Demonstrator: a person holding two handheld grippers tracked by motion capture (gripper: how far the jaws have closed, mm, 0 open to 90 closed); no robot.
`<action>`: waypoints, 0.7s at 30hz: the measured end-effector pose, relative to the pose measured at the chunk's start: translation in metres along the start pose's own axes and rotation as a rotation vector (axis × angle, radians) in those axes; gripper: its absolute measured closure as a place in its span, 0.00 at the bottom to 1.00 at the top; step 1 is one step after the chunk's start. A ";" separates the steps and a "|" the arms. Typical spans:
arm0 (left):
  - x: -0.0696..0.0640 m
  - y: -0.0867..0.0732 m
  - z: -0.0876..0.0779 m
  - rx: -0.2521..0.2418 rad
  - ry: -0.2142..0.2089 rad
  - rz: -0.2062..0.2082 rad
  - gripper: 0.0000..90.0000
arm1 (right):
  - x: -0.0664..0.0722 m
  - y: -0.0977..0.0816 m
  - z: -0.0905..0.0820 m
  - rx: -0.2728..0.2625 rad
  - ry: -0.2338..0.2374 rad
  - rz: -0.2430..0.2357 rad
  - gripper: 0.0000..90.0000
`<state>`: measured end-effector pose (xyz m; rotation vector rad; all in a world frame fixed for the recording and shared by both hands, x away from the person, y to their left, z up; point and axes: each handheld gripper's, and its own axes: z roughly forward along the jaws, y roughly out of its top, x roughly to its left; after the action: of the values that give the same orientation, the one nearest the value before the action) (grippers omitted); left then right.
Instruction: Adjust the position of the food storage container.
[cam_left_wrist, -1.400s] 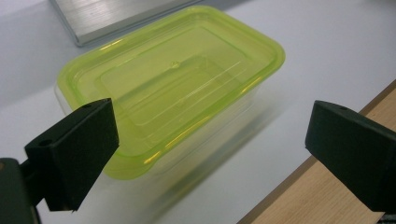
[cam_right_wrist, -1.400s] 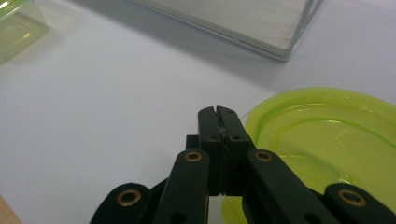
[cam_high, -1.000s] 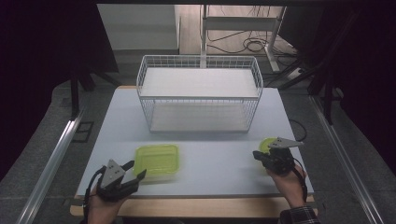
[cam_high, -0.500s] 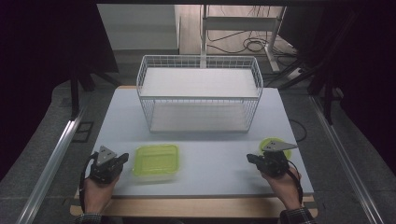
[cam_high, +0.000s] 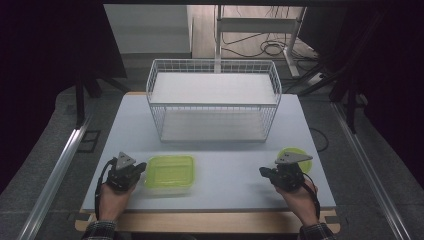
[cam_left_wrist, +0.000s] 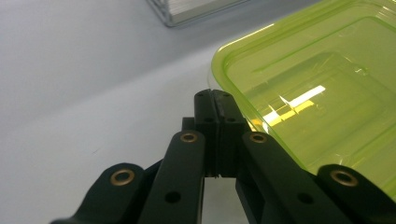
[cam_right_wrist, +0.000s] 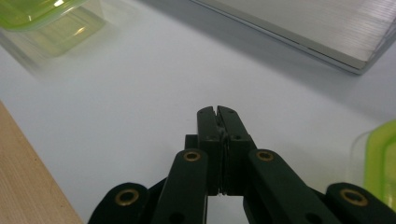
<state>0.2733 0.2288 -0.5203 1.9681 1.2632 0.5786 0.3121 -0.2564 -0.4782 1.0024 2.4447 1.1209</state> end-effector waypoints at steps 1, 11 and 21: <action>0.000 0.000 0.000 0.000 0.000 0.000 1.00 | 0.000 0.000 0.000 0.000 0.000 0.000 0.98; -0.023 0.007 0.005 0.003 -0.071 0.040 1.00 | 0.001 -0.002 0.000 0.007 0.002 -0.003 0.97; -0.048 0.008 0.005 0.011 -0.150 0.073 1.00 | 0.001 -0.003 0.000 0.010 0.003 -0.006 0.96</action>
<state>0.2610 0.1817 -0.5170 2.0335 1.1085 0.4510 0.3095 -0.2571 -0.4805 0.9964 2.4566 1.1099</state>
